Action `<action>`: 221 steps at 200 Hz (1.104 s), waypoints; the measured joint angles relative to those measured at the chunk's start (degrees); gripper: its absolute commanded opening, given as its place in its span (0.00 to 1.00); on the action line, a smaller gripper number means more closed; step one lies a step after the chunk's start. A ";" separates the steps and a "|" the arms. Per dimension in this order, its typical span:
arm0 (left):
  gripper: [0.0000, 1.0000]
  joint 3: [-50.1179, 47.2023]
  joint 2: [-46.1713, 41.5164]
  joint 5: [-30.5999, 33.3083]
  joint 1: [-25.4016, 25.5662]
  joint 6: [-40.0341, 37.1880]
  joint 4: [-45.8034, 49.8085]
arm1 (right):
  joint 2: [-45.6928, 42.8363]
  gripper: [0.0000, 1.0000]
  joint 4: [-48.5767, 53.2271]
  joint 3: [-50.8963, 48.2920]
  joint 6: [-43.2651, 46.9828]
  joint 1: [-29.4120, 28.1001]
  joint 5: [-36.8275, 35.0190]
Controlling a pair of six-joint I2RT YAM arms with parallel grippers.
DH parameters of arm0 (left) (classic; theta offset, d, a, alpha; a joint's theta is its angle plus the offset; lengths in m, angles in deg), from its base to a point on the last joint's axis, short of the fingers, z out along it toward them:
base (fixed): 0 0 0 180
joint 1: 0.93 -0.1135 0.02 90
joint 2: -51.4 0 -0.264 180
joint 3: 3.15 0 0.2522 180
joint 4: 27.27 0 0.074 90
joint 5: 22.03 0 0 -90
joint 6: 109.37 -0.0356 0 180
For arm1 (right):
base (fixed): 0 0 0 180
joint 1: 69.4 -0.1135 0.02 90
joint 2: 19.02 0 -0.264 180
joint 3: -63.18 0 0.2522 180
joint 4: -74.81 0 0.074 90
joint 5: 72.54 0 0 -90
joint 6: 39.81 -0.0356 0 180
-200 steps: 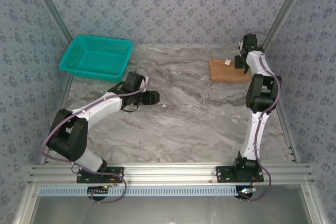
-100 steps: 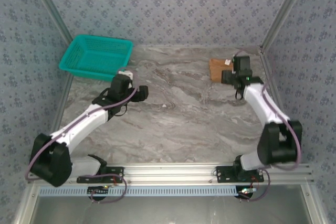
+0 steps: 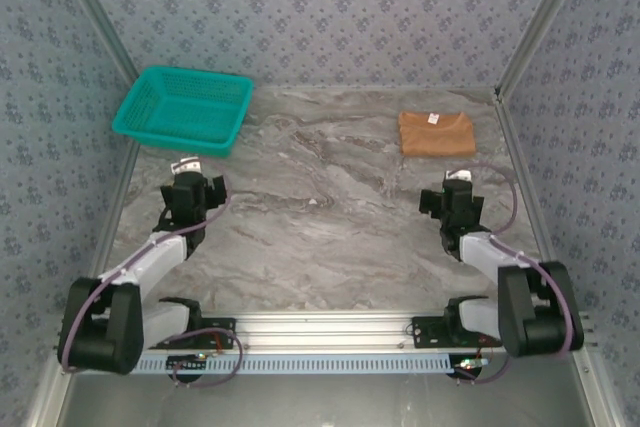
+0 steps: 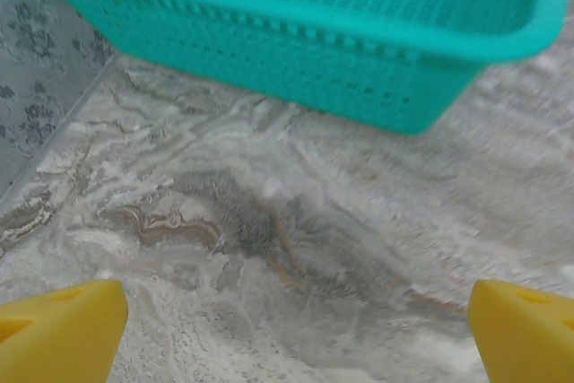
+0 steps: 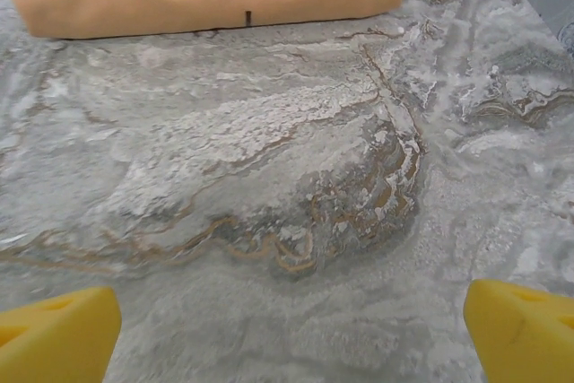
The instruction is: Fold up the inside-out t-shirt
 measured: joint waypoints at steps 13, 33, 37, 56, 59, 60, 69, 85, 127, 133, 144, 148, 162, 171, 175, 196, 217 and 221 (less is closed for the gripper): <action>0.98 -0.92 3.50 -1.88 -1.53 -1.77 -3.85 | 2.95 1.00 -3.78 0.02 0.35 0.83 0.44; 0.98 -0.90 8.52 -4.04 -2.89 -4.28 -9.57 | 5.09 1.00 -10.10 0.02 1.25 1.73 1.77; 0.98 -0.90 9.31 -4.26 -3.10 -4.61 -10.62 | 5.27 1.00 -11.15 0.02 1.46 1.99 2.25; 0.98 -0.72 12.61 -5.99 -4.22 -5.92 -14.16 | 5.97 1.00 -14.67 0.13 1.73 3.72 3.98; 0.98 -0.72 12.90 -6.27 -4.44 -6.05 -14.60 | 6.12 1.00 -15.26 0.13 1.70 4.02 4.24; 0.98 -0.72 13.07 -6.43 -4.55 -6.10 -14.91 | 6.25 1.00 -15.63 0.13 1.70 4.17 4.39; 0.98 -0.79 14.03 -7.19 -5.25 -6.45 -17.05 | 7.32 1.00 -18.32 0.04 1.68 5.07 5.20; 0.98 -0.79 16.52 -9.31 -6.82 -6.45 -21.68 | 10.88 1.00 -24.92 -0.76 1.68 6.34 6.82; 0.98 -1.16 20.48 -13.53 -8.92 -6.43 -26.23 | 15.93 1.00 -30.53 -2.34 2.16 6.69 8.61; 0.98 -1.16 20.48 -13.90 -8.96 -6.45 -26.56 | 15.93 1.00 -30.82 -2.19 2.21 6.69 8.66; 0.98 -1.16 20.48 -14.36 -8.96 -6.45 -27.26 | 15.93 1.00 -31.36 -2.01 2.32 6.60 8.85; 0.98 -1.16 20.48 -14.43 -8.96 -6.45 -27.36 | 15.93 1.00 -31.52 -1.99 2.32 6.60 8.87; 0.98 -1.16 20.48 -14.62 -8.96 -6.45 -27.54 | 15.93 1.00 -31.89 -1.99 2.34 6.54 9.03; 0.98 -1.16 20.48 -14.78 -8.96 -6.45 -27.61 | 15.93 1.00 -32.00 -1.99 2.34 6.49 9.05; 0.98 -1.16 20.48 -14.82 -8.96 -6.45 -27.61 | 15.93 1.00 -32.06 -1.99 2.34 6.49 9.09; 0.98 -1.16 20.48 -15.15 -8.96 -6.45 -27.61 | 15.93 1.00 -32.20 -1.99 2.38 6.49 9.22; 0.98 -1.16 20.48 -15.41 -8.96 -6.43 -27.61 | 15.93 1.00 -32.20 -1.99 2.75 6.12 9.20; 0.98 -1.16 20.48 -15.39 -8.96 -6.45 -27.61 | 15.93 1.00 -32.20 -1.99 2.80 6.01 9.09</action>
